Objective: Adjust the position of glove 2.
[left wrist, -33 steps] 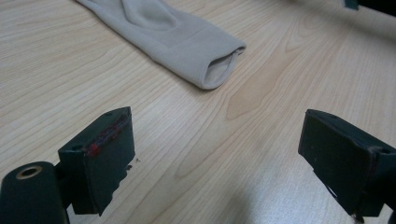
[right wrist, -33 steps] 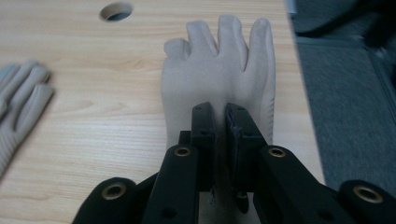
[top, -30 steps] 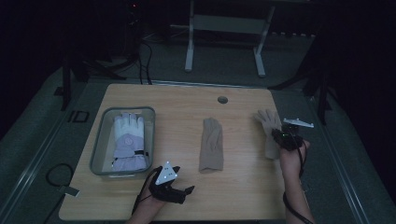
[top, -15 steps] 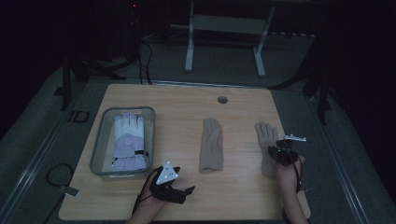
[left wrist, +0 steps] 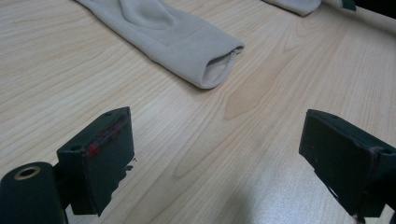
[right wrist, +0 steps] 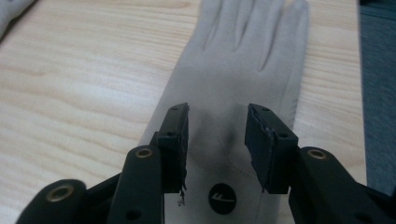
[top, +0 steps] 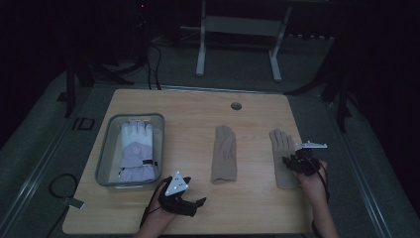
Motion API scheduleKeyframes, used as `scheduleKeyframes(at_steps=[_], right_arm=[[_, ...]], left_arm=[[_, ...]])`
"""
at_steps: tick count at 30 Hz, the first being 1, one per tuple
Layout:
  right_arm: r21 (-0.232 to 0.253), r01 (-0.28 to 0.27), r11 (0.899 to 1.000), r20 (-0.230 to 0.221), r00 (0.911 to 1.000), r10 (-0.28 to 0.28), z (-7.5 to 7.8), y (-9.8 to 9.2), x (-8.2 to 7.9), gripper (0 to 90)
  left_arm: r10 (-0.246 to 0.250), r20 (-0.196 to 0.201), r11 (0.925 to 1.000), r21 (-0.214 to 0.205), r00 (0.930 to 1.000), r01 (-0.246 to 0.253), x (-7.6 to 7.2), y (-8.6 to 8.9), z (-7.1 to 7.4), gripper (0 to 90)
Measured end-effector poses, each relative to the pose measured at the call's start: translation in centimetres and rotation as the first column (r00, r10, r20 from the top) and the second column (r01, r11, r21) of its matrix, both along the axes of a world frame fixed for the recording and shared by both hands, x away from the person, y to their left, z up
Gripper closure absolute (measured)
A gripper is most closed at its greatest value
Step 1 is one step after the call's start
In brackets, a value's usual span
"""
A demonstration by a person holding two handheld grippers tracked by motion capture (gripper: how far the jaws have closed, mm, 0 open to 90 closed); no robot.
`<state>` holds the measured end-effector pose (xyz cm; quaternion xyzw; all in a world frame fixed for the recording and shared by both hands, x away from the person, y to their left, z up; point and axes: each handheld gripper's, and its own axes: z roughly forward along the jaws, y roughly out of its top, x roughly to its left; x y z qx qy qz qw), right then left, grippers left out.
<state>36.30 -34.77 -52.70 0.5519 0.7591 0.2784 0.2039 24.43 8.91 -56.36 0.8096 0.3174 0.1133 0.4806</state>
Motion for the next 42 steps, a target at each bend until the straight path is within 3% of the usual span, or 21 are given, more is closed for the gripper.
scheduleKeyframes(at_steps=[1,2,6,9,12,14,16,21,24,29,31,36,42], right_arm=[[0.000,0.000,1.000,0.000,1.0000,0.000,0.0,0.0,0.0,57.6],[-0.014,-0.053,0.998,0.008,0.9986,0.053,0.1,-0.6,0.4,56.8],[-0.045,-0.161,0.986,0.022,0.9865,0.162,0.2,-1.2,0.9,56.3],[-0.055,-0.202,0.978,0.003,0.9793,0.202,-0.2,-1.6,1.4,54.9],[-0.055,-0.197,0.979,-0.031,0.9801,0.196,-1.1,-2.0,1.7,54.6],[-0.025,-0.192,0.981,-0.007,0.9814,0.192,-1.4,-2.2,1.6,60.9],[-0.015,-0.210,0.978,0.028,0.9773,0.210,-1.7,-2.2,1.3,69.6],[0.012,-0.143,0.990,0.093,0.9855,0.142,-2.3,-2.0,0.6,80.9],[0.075,-0.057,0.996,0.083,0.9952,0.051,-2.2,-1.8,0.5,82.5],[0.072,0.020,0.997,0.080,0.9965,-0.026,-1.6,-0.7,0.3,83.5],[0.127,0.028,0.991,0.073,0.9966,-0.038,-1.2,-0.4,0.4,83.6],[0.132,0.026,0.991,0.077,0.9963,-0.036,0.3,1.4,0.4,83.6],[0.119,0.028,0.993,0.120,0.9918,-0.043,2.7,3.8,0.5,83.6]], left_arm=[[0.000,0.000,1.0000,0.000,1.0000,0.000,0.0,0.0,0.0,10.3],[0.000,-0.006,1.0000,0.002,1.0000,0.000,0.0,0.0,-0.1,10.3],[-0.007,-0.004,0.9999,0.012,1.0000,0.007,0.0,-0.2,-0.2,10.3],[-0.001,-0.004,0.9999,0.013,1.0000,0.001,0.0,-0.2,-0.2,10.3],[0.002,-0.005,1.0000,0.007,1.0000,-0.002,0.0,-0.2,-0.2,9.8],[0.000,-0.001,0.9999,0.010,1.0000,0.000,0.0,-0.2,-0.2,9.8],[-0.008,0.002,0.9998,0.017,1.0000,0.008,-0.1,-0.2,-0.2,9.8],[-0.015,0.003,0.9997,0.017,0.9999,0.015,-0.2,-0.3,-0.3,9.8],[-0.007,0.001,0.9998,0.019,1.0000,0.007,-0.1,-0.3,-0.3,9.8],[-0.006,0.000,0.9998,0.021,1.0000,0.006,0.0,-0.2,-0.3,9.8],[0.002,0.004,0.9997,0.023,1.0000,-0.002,0.0,-0.2,-0.3,9.8],[0.001,0.006,0.9996,0.029,1.0000,-0.002,0.0,-0.2,-0.3,9.8],[0.000,0.004,0.9994,0.035,1.0000,0.000,0.0,-0.3,-0.3,9.8]])
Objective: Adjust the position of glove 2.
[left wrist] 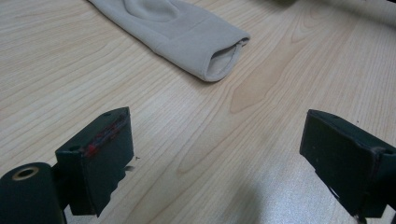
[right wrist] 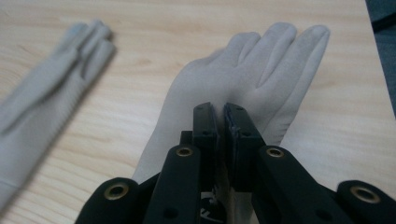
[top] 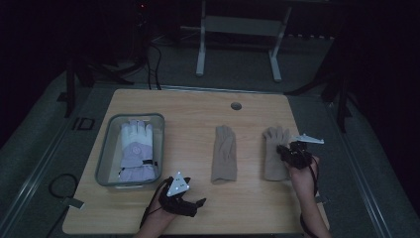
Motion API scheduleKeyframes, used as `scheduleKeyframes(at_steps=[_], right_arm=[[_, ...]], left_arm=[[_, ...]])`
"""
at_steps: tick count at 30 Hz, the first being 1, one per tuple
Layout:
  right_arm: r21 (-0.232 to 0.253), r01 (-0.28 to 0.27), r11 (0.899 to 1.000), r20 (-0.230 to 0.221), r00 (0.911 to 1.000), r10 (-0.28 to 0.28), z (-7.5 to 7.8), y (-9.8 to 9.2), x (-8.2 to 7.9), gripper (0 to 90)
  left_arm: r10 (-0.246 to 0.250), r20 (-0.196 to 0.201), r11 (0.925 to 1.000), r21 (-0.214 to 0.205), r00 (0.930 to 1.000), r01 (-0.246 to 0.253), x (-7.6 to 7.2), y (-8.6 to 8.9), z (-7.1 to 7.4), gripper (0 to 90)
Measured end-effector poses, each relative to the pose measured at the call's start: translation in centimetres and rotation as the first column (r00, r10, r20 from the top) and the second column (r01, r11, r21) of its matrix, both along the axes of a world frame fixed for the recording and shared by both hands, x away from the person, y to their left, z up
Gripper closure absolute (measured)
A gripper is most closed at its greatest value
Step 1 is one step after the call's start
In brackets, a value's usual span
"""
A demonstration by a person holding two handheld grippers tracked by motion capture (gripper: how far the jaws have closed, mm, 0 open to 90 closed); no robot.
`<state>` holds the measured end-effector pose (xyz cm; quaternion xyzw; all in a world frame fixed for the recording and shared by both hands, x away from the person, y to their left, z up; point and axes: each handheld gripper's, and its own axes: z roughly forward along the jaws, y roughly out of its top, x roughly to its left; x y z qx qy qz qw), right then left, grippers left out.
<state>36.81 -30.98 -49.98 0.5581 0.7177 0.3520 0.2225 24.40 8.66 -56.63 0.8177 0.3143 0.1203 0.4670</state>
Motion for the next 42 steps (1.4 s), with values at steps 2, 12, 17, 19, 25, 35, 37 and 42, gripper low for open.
scheduleKeyframes(at_steps=[2,12,17,19,25,35,37,42], right_arm=[[0.003,0.003,1.000,0.011,0.9999,-0.003,0.7,0.9,0.1,83.6],[0.029,-0.034,0.999,0.049,0.9983,0.033,3.5,6.2,0.3,83.6],[0.040,-0.068,0.997,0.052,0.9964,0.066,3.9,9.2,0.5,83.6],[0.047,-0.089,0.995,0.053,0.9949,0.086,3.9,10.4,0.6,83.6],[0.058,-0.130,0.990,0.061,0.9902,0.126,4.1,13.7,0.6,83.6],[0.048,-0.129,0.991,-0.004,0.9916,0.129,0.7,16.0,0.9,83.5],[0.052,-0.123,0.991,-0.024,0.9919,0.124,-0.2,16.1,1.0,83.4],[0.067,-0.116,0.991,-0.071,0.9902,0.121,-2.2,16.2,1.0,82.8]], left_arm=[[-0.001,-0.001,1.0000,-0.006,1.0000,0.001,0.0,0.0,0.0,9.8],[-0.006,-0.006,1.0000,-0.008,1.0000,0.006,0.0,0.1,0.1,9.8],[-0.006,-0.007,0.9999,-0.012,1.0000,0.006,0.0,0.1,0.1,9.8],[-0.005,-0.009,0.9999,-0.015,0.9999,0.005,0.1,0.2,0.1,9.8],[-0.007,-0.013,0.9997,-0.023,0.9999,0.007,0.1,0.2,0.2,9.8],[-0.003,-0.012,0.9996,-0.027,0.9999,0.003,0.1,0.3,0.1,9.6],[-0.003,-0.015,0.9996,-0.028,0.9999,0.002,0.1,0.3,0.1,9.7],[-0.006,-0.016,0.9997,-0.023,0.9999,0.006,0.1,0.2,0.1,9.6]])
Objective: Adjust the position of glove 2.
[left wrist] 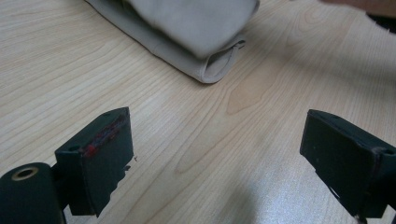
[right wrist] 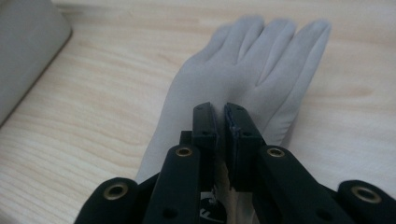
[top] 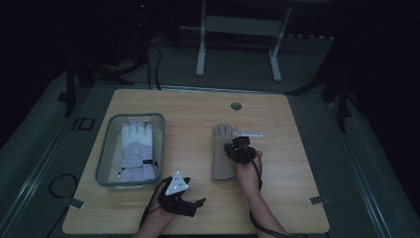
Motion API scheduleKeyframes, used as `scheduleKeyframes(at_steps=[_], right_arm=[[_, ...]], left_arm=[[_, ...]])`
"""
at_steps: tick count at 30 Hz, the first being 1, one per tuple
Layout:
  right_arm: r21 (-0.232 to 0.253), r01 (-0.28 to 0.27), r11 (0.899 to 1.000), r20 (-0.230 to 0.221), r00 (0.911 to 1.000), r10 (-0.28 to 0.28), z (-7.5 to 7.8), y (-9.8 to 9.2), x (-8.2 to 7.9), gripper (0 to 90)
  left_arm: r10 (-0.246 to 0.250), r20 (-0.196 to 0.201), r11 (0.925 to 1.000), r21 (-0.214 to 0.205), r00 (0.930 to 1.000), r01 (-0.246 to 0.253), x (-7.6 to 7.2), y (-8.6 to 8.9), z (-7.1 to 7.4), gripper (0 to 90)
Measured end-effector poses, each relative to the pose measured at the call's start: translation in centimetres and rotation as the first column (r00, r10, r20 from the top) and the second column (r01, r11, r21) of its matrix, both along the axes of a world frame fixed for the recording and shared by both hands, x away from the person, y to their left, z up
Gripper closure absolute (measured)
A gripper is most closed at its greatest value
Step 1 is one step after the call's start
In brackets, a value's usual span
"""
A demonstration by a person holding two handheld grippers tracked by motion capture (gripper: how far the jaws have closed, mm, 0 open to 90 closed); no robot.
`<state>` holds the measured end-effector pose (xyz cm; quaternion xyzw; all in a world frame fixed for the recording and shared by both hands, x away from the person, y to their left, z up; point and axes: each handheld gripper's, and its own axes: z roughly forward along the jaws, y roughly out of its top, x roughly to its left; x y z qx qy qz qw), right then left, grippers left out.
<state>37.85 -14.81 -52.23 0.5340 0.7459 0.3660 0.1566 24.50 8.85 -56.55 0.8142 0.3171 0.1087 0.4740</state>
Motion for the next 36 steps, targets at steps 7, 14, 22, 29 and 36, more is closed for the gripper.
scheduleKeyframes(at_steps=[7,14,22,29,36], right_arm=[[-0.037,-0.018,0.999,-0.006,0.9998,0.017,-1.6,0.1,0.0,76.1],[-0.074,-0.100,0.992,-0.029,0.9948,0.098,-2.1,0.2,-0.2,74.5],[-0.053,-0.174,0.983,-0.034,0.9845,0.172,-1.9,0.0,-1.0,60.3],[-0.064,-0.217,0.974,-0.007,0.9762,0.217,-0.4,-1.0,-1.2,32.0],[0.005,-0.305,0.952,-0.042,0.9515,0.305,0.4,-2.4,-1.5,13.9]], left_arm=[[0.005,0.010,1.0000,0.000,0.9999,-0.005,0.0,0.1,0.1,9.6],[0.002,0.005,1.0000,0.010,1.0000,-0.002,0.0,0.0,0.0,9.6],[0.003,-0.005,1.0000,0.004,1.0000,-0.003,0.0,0.0,-0.1,9.6],[0.001,-0.002,1.0000,0.009,1.0000,-0.001,0.2,0.2,-0.2,9.7],[-0.012,-0.006,0.9999,-0.010,0.9999,0.012,0.4,0.1,0.0,9.7]])
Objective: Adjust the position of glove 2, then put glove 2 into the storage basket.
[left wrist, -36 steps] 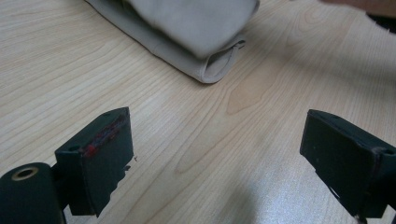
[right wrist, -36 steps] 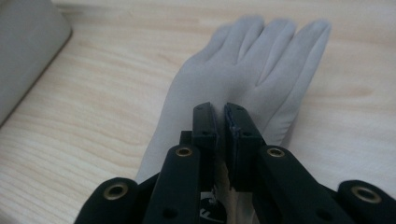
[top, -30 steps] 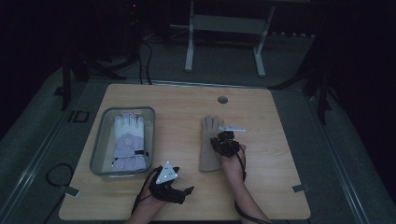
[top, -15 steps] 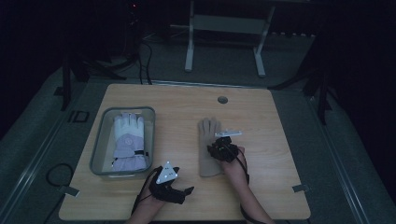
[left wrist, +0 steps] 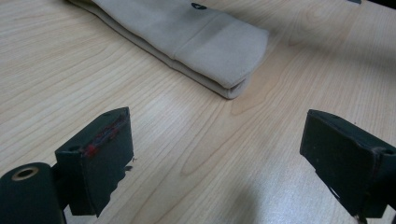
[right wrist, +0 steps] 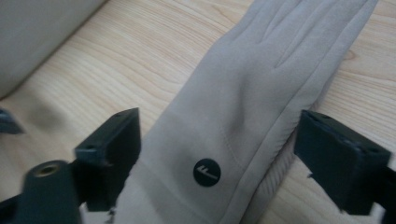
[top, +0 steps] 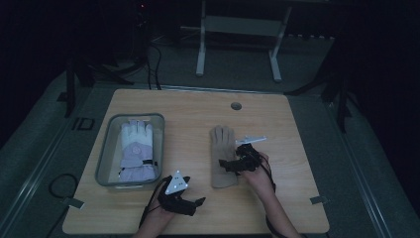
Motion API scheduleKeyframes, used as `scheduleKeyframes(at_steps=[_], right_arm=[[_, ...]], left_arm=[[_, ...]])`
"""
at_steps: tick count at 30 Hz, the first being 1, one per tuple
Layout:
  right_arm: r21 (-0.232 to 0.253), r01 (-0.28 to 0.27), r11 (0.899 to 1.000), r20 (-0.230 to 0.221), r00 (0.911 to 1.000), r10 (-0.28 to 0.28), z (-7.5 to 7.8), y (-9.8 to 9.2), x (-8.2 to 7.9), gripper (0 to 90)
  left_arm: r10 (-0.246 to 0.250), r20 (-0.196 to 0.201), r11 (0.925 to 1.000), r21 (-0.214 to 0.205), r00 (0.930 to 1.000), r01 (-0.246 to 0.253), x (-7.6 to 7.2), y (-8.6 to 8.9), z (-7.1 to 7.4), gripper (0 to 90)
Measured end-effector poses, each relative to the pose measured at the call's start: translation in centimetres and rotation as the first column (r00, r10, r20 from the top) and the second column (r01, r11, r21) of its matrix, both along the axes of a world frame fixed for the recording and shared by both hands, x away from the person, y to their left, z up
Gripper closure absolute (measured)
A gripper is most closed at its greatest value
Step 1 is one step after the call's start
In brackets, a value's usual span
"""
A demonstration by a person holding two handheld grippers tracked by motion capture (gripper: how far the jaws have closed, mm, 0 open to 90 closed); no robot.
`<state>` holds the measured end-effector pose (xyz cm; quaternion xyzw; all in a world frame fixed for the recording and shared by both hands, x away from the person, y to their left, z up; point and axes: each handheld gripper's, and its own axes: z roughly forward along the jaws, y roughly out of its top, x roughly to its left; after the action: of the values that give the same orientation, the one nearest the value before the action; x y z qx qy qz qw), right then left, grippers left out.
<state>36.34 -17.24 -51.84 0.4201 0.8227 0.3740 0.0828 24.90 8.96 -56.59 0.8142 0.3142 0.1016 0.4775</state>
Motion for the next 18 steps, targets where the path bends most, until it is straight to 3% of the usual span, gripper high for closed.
scheduleKeyframes(at_steps=[1,5,8,10,12,14,18], right_arm=[[0.004,-0.022,1.000,-0.003,0.9998,0.022,0.2,-0.1,-0.1,12.1],[0.006,-0.081,0.997,0.068,0.9944,0.080,0.8,-0.8,-0.5,15.3],[-0.003,-0.088,0.996,0.130,0.9876,0.088,1.4,-1.4,-0.5,16.3],[0.010,-0.085,0.996,0.105,0.9910,0.084,1.8,-1.9,-0.2,16.4],[0.030,-0.063,0.998,0.077,0.9952,0.061,2.2,-2.4,0.1,15.6],[0.025,-0.058,0.998,0.092,0.9942,0.055,2.4,-2.6,0.2,13.0],[0.024,-0.061,0.998,0.078,0.9952,0.059,2.5,-2.7,0.7,12.7]], left_arm=[[0.000,0.005,1.0000,-0.001,1.0000,0.000,0.0,0.0,0.0,9.7],[-0.003,0.019,1.0000,-0.007,0.9998,0.004,0.1,0.0,0.2,9.8],[-0.015,0.011,0.9994,-0.032,0.9998,0.016,0.4,-0.1,0.6,9.8],[-0.027,0.001,0.9985,-0.048,0.9996,0.027,0.5,-0.2,0.9,9.8],[-0.030,-0.011,0.9989,-0.037,0.9995,0.030,0.5,-0.4,1.4,9.9],[-0.052,-0.001,0.9986,-0.014,0.9987,0.052,0.4,-0.7,1.6,9.8],[-0.064,-0.005,0.9957,0.067,0.9980,0.064,0.6,-1.7,1.6,12.1]])
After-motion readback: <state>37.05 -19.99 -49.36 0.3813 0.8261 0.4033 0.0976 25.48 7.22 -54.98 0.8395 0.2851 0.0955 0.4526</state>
